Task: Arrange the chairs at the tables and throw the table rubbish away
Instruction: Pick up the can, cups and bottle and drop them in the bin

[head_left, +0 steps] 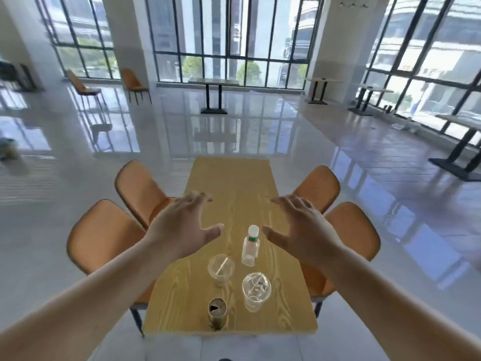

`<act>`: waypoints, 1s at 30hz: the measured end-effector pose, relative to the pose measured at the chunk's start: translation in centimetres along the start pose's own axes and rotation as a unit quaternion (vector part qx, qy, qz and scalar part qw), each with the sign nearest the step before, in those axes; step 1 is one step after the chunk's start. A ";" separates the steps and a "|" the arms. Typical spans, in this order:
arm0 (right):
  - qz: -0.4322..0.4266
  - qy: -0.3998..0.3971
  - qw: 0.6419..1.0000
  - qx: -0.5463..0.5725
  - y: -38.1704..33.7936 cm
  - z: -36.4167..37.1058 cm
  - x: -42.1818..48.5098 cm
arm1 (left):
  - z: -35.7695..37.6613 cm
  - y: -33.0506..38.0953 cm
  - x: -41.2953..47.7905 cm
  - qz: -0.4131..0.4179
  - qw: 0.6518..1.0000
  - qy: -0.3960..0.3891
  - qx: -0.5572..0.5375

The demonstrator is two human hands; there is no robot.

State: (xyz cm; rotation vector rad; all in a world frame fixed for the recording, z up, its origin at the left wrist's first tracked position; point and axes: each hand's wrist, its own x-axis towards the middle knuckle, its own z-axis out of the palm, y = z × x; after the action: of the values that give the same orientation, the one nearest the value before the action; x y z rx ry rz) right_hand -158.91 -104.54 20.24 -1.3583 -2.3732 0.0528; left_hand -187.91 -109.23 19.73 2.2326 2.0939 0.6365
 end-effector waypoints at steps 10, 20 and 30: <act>-0.055 -0.056 0.994 0.076 5.0 6.7 -0.7 | 4.2 1.4 -6.5 -0.123 0.992 -0.004 0.029; -0.022 -0.099 0.989 0.105 7.7 19.6 -4.6 | 16.9 -1.8 -9.7 -0.162 0.986 -0.044 0.011; 0.041 -0.160 0.961 0.221 12.8 33.0 -5.6 | 32.0 -5.3 -10.6 -0.283 0.945 -0.163 -0.020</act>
State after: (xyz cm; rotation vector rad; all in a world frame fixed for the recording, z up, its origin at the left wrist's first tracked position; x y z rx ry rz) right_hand -157.85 -97.07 -14.82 -1.2951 -2.3512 0.8335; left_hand -183.57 -110.48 -14.13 1.4587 2.3324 0.2457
